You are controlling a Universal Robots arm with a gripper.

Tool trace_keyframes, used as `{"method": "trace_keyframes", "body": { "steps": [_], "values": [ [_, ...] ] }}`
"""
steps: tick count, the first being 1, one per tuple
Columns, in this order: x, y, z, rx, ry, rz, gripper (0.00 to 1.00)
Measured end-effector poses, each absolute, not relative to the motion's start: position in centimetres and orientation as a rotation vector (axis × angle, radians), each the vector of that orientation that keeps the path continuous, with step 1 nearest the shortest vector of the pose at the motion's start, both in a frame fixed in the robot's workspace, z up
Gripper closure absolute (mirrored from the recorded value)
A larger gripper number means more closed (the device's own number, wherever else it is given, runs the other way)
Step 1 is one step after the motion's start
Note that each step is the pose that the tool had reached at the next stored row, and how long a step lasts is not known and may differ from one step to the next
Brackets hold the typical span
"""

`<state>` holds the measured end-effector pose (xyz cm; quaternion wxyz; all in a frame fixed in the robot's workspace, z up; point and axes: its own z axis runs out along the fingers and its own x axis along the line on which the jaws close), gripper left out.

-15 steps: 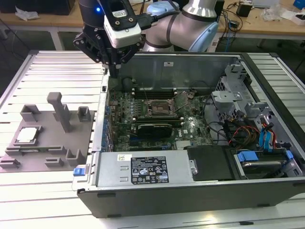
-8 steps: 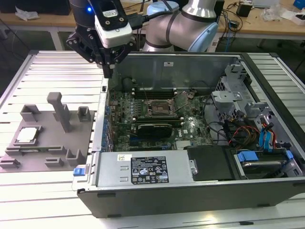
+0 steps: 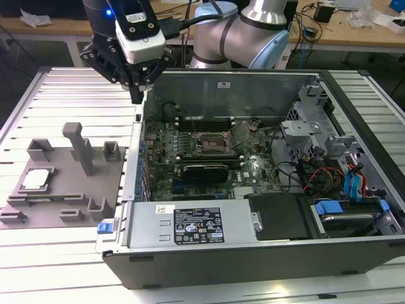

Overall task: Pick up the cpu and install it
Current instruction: 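Reach for the cpu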

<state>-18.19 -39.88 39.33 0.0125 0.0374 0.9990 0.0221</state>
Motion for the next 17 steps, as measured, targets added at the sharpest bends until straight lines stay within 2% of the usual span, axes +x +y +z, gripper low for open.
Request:
{"method": "trace_keyframes", "body": {
  "steps": [17],
  "values": [
    [-22.0,-39.9,38.8,0.117,3.114,0.069,0.89]
  ]
}}
